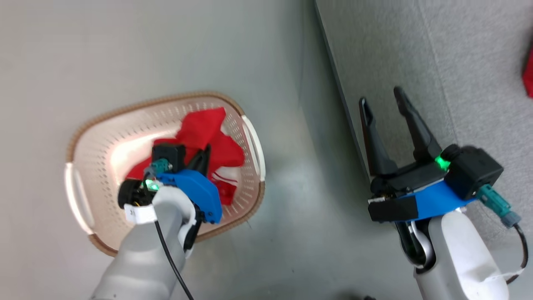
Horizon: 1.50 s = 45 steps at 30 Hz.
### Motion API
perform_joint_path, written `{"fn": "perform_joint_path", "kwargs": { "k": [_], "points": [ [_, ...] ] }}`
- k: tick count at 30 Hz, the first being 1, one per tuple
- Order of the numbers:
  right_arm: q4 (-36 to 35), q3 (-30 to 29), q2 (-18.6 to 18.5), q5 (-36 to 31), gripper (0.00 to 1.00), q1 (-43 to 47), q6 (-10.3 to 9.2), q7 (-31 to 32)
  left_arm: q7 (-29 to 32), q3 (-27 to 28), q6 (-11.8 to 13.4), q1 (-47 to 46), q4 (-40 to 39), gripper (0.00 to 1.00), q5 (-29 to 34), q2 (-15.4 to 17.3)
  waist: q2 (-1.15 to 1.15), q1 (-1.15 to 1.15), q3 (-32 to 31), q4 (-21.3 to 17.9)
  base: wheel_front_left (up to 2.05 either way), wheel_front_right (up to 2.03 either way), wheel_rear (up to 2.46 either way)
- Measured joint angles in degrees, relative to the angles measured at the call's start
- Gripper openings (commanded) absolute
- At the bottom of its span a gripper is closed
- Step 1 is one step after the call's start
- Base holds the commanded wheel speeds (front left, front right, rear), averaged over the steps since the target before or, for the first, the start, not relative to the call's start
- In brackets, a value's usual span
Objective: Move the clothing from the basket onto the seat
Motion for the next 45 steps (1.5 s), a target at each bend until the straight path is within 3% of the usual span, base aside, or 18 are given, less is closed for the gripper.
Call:
{"fn": "perform_joint_path", "kwargs": {
  "k": [24,36,45],
  "points": [
    [6.8,-0.2,0.0,-0.2,1.00,10.8,0.00,4.2,-0.2,-7.9,-0.2,9.7,-18.4,0.00,-4.0,-0.1,0.01,-0.02,-28.8,8.1,0.00,0.00,0.00],
    [6.8,-0.2,0.0,0.0,1.00,14.5,0.00,5.9,-0.2,-10.2,-0.2,7.4,-25.3,0.00,-4.2,-0.1,0.01,-0.01,-36.0,12.1,0.00,0.00,0.00],
    [6.7,0.2,0.0,0.2,1.00,16.1,0.00,6.9,-0.2,-12.7,-0.2,2.9,-28.2,0.00,-5.7,-0.1,0.00,0.00,-38.1,14.1,0.00,0.00,0.00]
  ]
}}
